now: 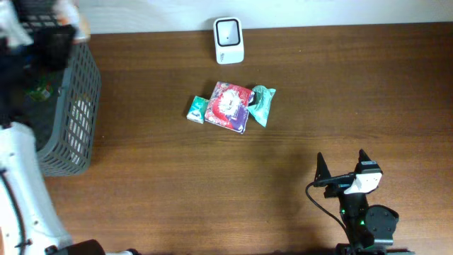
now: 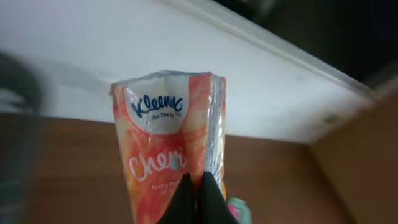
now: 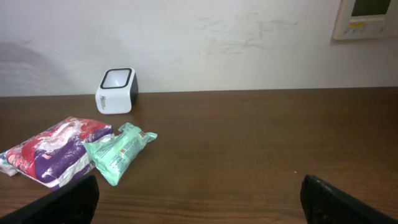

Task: Scan the item barcode
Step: 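Reach into the basket and grasp the orange Kleenex tissue pack, then place the orange Kleenex pack left of the green tissue pack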

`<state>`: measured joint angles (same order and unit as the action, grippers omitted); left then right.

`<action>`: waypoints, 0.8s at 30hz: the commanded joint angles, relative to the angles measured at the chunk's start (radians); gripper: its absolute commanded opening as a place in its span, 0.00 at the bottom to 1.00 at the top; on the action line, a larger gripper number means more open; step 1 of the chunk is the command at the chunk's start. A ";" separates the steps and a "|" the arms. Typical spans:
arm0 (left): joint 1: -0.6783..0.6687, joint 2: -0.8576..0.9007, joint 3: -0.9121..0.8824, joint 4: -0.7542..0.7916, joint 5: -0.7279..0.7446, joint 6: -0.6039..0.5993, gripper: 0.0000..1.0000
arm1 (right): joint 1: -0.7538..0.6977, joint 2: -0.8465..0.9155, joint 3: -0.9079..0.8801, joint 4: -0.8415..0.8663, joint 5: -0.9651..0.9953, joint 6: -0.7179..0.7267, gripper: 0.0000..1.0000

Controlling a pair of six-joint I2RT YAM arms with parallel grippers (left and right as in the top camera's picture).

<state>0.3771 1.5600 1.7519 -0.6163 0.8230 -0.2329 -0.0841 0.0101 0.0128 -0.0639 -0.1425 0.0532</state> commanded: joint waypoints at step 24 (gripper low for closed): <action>-0.626 0.646 0.003 -0.238 -1.073 0.062 0.00 | 0.008 -0.006 -0.007 -0.003 0.004 0.008 0.99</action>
<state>-0.2478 2.1654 1.7519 -0.8494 -0.2012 -0.2207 -0.0841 0.0101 0.0128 -0.0639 -0.1425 0.0528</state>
